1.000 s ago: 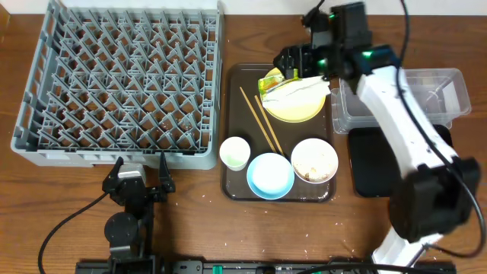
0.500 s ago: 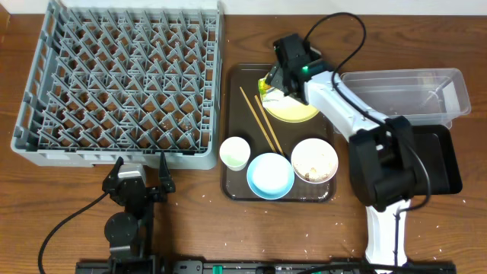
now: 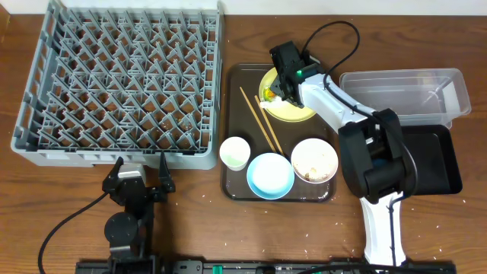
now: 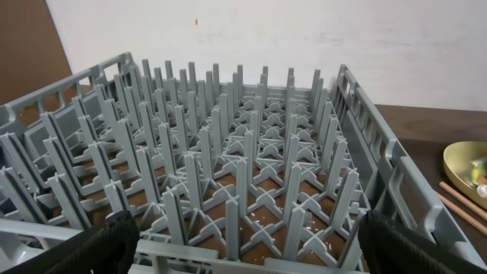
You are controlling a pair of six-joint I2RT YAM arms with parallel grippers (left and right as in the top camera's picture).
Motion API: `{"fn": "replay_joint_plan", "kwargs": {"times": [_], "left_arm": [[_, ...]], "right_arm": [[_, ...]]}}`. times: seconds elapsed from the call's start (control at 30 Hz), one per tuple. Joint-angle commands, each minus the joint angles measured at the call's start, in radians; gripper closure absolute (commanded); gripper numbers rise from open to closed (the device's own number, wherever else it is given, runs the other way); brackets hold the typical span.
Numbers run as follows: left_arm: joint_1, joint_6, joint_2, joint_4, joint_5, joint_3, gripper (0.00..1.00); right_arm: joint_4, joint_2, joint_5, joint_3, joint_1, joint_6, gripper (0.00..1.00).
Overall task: Sort waste into correct bins and load items into the dishwasher
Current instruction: 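Carry the wrapper and tissue into the clear plastic bin and release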
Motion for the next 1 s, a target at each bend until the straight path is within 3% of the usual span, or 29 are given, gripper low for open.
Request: {"fn": "replay_joint_plan", "kwargs": {"times": [0.0, 0.3, 0.53, 0.7, 0.97], "left_arm": [[0.004, 0.014, -0.005, -0.035, -0.001, -0.016, 0.07], [0.004, 0.014, -0.005, -0.035, -0.001, -0.016, 0.07], [0.004, 0.014, -0.005, -0.035, -0.001, -0.016, 0.07], [0.004, 0.014, -0.005, -0.035, -0.001, -0.016, 0.07], [0.004, 0.014, -0.004, -0.035, -0.001, -0.016, 0.07]], "right_arm": [[-0.008, 0.034, -0.035, 0.01, -0.003, -0.007, 0.99], [-0.054, -0.057, -0.088, 0.011, -0.032, -0.071, 0.99], [-0.176, -0.317, -0.076, 0.011, -0.091, -0.159, 0.99], [-0.336, -0.487, 0.008, 0.011, -0.21, -0.158, 0.99], [-0.441, -0.468, 0.13, -0.044, -0.384, -0.012, 0.98]]}}
